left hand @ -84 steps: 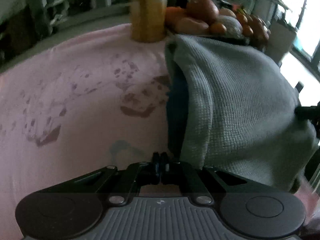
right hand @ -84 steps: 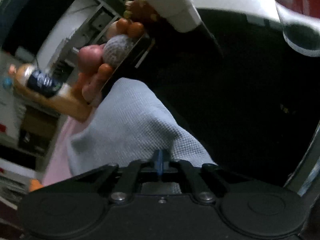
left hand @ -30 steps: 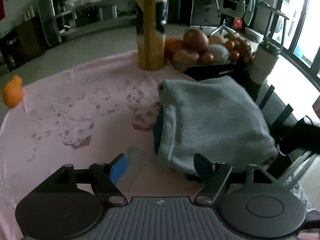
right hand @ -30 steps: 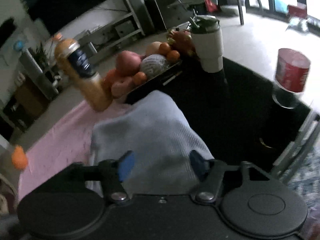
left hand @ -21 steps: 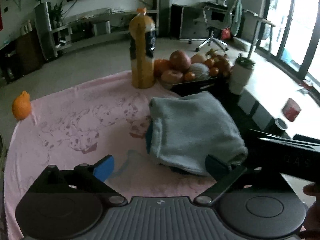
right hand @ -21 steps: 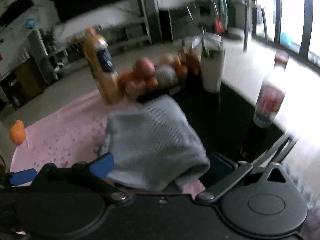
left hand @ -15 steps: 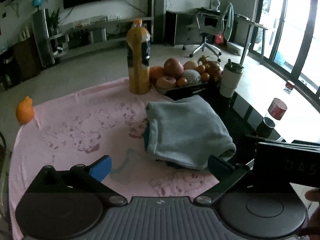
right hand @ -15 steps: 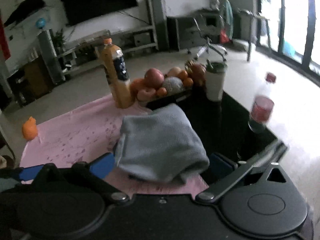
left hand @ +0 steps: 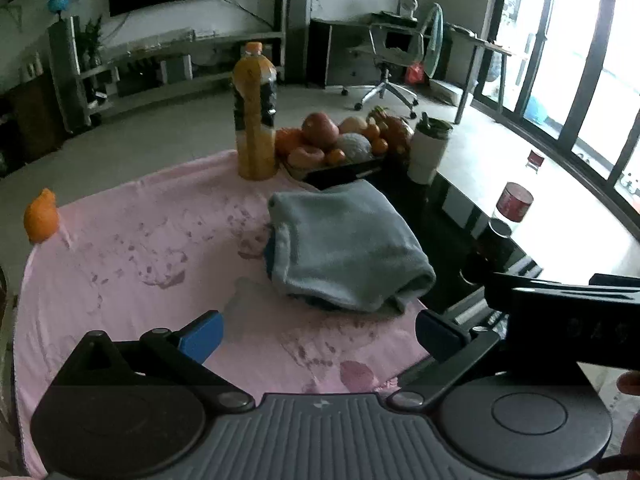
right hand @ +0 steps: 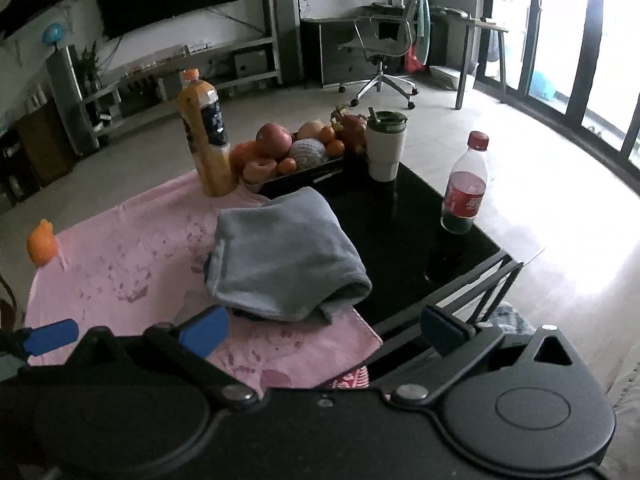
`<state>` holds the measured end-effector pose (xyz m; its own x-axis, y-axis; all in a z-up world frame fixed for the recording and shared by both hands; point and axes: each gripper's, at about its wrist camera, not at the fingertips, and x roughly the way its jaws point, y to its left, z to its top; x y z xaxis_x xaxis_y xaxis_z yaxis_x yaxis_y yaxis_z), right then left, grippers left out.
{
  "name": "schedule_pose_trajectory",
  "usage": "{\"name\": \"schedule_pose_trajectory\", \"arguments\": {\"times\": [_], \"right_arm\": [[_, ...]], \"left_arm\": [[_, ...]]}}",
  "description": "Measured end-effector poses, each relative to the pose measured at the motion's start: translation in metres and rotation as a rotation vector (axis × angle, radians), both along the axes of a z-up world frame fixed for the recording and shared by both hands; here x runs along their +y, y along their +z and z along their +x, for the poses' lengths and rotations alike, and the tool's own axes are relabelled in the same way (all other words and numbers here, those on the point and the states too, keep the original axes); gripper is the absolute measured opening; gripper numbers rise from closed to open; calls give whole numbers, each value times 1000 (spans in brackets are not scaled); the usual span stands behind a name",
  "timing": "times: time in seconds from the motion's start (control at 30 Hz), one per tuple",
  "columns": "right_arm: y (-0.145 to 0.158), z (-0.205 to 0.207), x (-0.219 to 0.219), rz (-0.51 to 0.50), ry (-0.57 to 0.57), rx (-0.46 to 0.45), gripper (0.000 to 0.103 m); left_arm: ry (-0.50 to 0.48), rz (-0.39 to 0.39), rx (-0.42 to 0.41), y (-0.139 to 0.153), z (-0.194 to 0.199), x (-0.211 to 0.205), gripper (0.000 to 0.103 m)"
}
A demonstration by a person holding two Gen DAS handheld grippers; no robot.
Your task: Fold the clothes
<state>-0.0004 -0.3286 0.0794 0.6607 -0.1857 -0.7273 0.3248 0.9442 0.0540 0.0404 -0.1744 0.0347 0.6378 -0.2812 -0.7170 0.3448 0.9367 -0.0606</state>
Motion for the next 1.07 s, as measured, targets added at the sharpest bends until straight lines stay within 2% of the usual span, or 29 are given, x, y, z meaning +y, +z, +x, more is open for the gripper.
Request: {"name": "schedule_pose_trajectory", "arguments": {"times": [0.4,0.77,1.07], "right_arm": [[1,-4,5,-20,3,19,103],[-19,6,-1,5,4,101,103],[-22,6,0,11,3,112,103]], "left_arm": [[-7,-8,44,-4,-1,-2,102],[0,28,133,-22,7,-8,102],[5,24,127,-24,7,-9,102]]}}
